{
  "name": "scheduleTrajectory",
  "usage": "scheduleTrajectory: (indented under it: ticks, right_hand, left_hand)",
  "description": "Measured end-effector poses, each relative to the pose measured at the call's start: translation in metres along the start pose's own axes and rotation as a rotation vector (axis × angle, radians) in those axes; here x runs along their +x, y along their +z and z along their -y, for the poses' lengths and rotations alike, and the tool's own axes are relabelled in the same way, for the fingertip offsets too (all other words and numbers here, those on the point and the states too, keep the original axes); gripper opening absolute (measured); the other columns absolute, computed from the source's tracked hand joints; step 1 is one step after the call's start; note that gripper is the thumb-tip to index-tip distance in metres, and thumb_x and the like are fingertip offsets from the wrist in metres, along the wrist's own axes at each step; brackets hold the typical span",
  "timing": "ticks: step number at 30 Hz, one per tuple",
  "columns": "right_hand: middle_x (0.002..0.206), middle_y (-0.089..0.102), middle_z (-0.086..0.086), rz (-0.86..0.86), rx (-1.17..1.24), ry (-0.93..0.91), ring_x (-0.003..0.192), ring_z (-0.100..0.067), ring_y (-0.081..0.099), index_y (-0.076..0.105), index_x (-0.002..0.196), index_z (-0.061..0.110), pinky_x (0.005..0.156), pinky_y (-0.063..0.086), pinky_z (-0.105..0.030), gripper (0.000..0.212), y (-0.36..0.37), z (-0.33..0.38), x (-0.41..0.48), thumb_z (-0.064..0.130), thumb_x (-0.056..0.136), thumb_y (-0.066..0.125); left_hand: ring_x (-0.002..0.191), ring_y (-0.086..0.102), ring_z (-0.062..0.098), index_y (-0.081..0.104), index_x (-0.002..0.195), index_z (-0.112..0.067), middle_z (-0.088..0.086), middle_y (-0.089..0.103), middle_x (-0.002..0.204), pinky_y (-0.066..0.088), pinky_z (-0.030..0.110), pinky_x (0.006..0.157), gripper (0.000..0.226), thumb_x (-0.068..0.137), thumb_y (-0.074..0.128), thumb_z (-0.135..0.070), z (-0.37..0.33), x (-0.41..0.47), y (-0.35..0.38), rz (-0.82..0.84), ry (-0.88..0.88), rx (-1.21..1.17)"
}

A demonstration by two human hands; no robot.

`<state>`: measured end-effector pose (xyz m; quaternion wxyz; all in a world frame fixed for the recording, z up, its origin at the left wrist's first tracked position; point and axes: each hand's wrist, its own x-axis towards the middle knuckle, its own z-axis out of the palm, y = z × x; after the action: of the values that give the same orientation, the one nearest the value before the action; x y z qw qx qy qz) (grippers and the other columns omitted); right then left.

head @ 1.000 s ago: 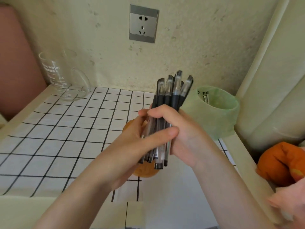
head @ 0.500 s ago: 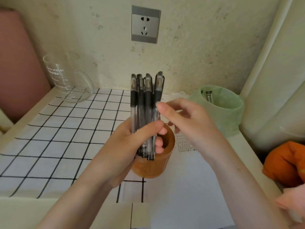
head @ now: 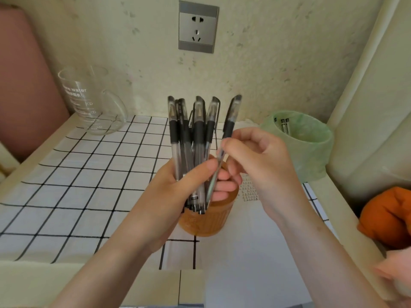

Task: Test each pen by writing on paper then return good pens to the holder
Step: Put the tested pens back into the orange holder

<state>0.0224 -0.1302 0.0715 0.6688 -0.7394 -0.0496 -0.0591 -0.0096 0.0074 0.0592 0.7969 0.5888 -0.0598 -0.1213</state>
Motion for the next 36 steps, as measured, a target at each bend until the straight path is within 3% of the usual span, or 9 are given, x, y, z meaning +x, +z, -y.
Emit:
scheduleTrajectory:
  ticks: [3,6,9,13,18,20,23,31,36]
  right_hand:
    - [0.052,0.057,-0.002,-0.046,0.193,-0.03,0.043,-0.017,0.046,0.059,0.084,0.004,0.044,0.04,-0.024,0.003,-0.01,0.005,0.003,0.001,0.085,0.059]
    - [0.061,0.06,-0.006,-0.11,0.278,-0.04,0.046,-0.016,0.05,0.056,0.087,0.002,0.041,0.039,-0.024,0.004,-0.02,0.006,0.007,-0.002,0.088,0.056]
    - [0.063,0.061,-0.006,-0.13,0.249,-0.006,0.048,-0.016,0.053,0.055,0.088,0.003,0.04,0.039,-0.024,0.006,-0.023,0.0,0.01,-0.003,0.087,0.056]
    - [0.069,0.062,-0.008,-0.138,0.095,0.012,0.048,-0.017,0.056,0.058,0.092,0.004,0.04,0.041,-0.026,0.008,-0.023,-0.012,0.011,0.0,0.086,0.061]
    - [0.075,0.065,-0.004,-0.021,-0.21,0.099,0.034,-0.004,0.048,0.061,0.094,0.012,0.038,0.033,-0.015,0.019,-0.021,-0.021,0.007,0.024,0.084,0.071]
    - [0.07,0.062,0.005,-0.088,-0.292,0.025,0.039,-0.003,0.049,0.063,0.087,0.017,0.042,0.034,-0.011,0.022,-0.02,-0.019,0.006,0.038,0.084,0.067]
    - [0.064,0.059,0.001,-0.023,-0.074,-0.063,0.049,-0.012,0.05,0.065,0.087,0.012,0.043,0.036,-0.018,0.036,-0.016,-0.005,0.001,0.047,0.083,0.059]
    - [0.058,0.063,-0.003,0.021,0.042,-0.071,0.047,-0.028,0.05,0.062,0.088,0.009,0.039,0.036,-0.022,0.007,0.001,-0.001,-0.007,0.015,0.088,0.065]
    - [0.066,0.067,-0.004,-0.124,0.273,-0.09,0.046,-0.016,0.054,0.06,0.086,0.004,0.038,0.037,-0.022,0.003,-0.011,0.005,0.0,0.005,0.089,0.06]
  left_hand:
    - [0.088,0.071,0.021,0.063,0.101,-0.007,0.012,0.073,0.096,0.057,0.025,0.068,0.024,0.082,0.056,-0.02,0.0,0.002,-0.003,-0.019,-0.003,-0.067]
    - [0.082,0.071,0.018,0.069,0.091,-0.011,0.01,0.073,0.091,0.057,0.023,0.06,0.022,0.077,0.058,-0.024,0.002,0.001,-0.007,-0.068,-0.023,-0.13]
    - [0.057,0.061,0.014,0.059,0.098,-0.005,0.002,0.063,0.068,0.05,0.021,0.053,0.035,0.077,0.057,-0.033,0.001,0.001,-0.008,-0.052,-0.037,-0.039]
    - [0.057,0.061,0.015,0.061,0.098,-0.008,0.003,0.057,0.064,0.05,0.019,0.053,0.032,0.077,0.057,-0.032,0.001,0.001,-0.008,-0.094,-0.023,-0.005]
    - [0.062,0.065,0.014,0.062,0.096,-0.008,0.004,0.064,0.072,0.052,0.019,0.054,0.029,0.077,0.058,-0.029,0.001,0.002,-0.008,-0.103,0.002,0.026]
    - [0.062,0.066,0.015,0.061,0.101,-0.007,0.003,0.066,0.072,0.052,0.019,0.054,0.032,0.077,0.059,-0.029,0.001,0.002,-0.008,-0.108,0.003,0.027]
    - [0.066,0.067,0.017,0.06,0.105,-0.009,0.003,0.067,0.073,0.053,0.021,0.057,0.033,0.078,0.059,-0.028,0.001,0.003,-0.009,-0.11,0.007,0.02]
    - [0.062,0.065,0.014,0.063,0.092,-0.012,0.002,0.067,0.069,0.052,0.02,0.058,0.025,0.078,0.057,-0.031,0.002,0.003,-0.006,-0.078,0.039,0.102]
    - [0.072,0.071,0.015,0.062,0.094,-0.006,0.008,0.073,0.082,0.057,0.023,0.058,0.017,0.086,0.054,-0.02,0.002,0.007,-0.008,-0.177,0.063,0.023]
